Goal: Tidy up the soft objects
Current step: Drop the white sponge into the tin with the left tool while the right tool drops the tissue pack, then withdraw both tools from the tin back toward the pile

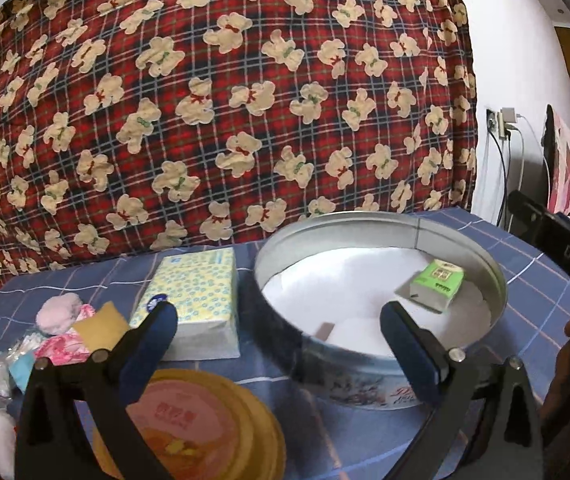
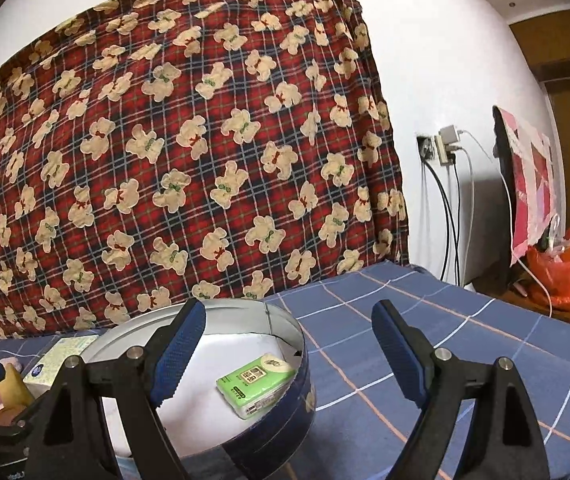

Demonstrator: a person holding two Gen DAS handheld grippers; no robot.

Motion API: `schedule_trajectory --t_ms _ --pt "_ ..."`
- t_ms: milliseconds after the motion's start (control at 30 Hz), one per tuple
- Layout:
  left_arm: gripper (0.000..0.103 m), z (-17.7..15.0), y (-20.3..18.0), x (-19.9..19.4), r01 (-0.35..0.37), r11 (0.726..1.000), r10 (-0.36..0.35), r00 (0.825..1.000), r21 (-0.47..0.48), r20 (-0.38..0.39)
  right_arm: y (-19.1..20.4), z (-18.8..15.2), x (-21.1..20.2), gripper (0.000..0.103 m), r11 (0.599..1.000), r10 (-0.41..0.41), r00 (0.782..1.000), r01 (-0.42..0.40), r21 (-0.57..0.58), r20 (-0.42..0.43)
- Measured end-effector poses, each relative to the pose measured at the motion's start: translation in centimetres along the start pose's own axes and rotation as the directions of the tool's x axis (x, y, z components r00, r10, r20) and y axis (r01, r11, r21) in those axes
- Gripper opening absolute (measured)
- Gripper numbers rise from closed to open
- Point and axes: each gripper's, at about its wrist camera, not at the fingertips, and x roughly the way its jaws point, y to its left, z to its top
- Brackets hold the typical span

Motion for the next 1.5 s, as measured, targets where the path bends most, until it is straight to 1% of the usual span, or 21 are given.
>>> schedule_trajectory --t_ms 100,267,533,933,1067,1267,1467,1500 --pt "0.103 -0.3 0.6 -0.6 -0.012 1.000 0.012 1.000 -0.004 0.007 0.6 -0.2 -0.7 0.087 1.000 0.003 1.000 -0.003 0.001 -0.002" --pt "0.103 -0.6 1.6 -1.2 -0.023 1.000 0.023 1.000 -0.007 0.016 1.7 -0.7 -2.0 0.087 0.998 0.037 0.999 -0.036 0.050 -0.014" --pt "0.103 -1.0 3.7 -2.1 -0.021 1.000 0.021 1.000 -0.012 0.011 5.0 -1.6 -3.4 0.087 0.994 0.103 0.994 -0.101 0.050 -0.031" --pt "0.103 -1.9 8.1 -3.3 -0.063 0.997 0.063 0.998 -0.048 0.002 9.8 -2.6 -4.9 0.087 0.983 0.185 0.982 -0.185 0.009 -0.032" --pt "0.103 -2.2 9.6 -3.7 -0.083 0.995 0.083 0.997 -0.052 0.003 11.7 -3.0 -5.2 0.087 0.975 0.223 0.974 -0.224 -0.010 -0.047" --pt "0.103 -2.7 12.4 -4.2 -0.114 0.990 0.114 0.994 -0.079 -0.003 14.8 -3.7 -5.7 0.087 0.955 0.292 0.953 -0.295 -0.040 -0.078" --pt "0.103 -3.3 15.8 -4.7 -0.151 0.981 0.150 0.988 -0.119 -0.020 18.3 -4.5 -6.5 0.087 0.924 0.366 0.923 -0.376 -0.075 -0.116" --pt "0.103 -3.4 16.3 -4.8 -0.157 0.980 0.155 0.988 -0.125 -0.023 19.0 -4.6 -6.7 0.087 0.915 0.385 0.914 -0.396 -0.081 -0.127"
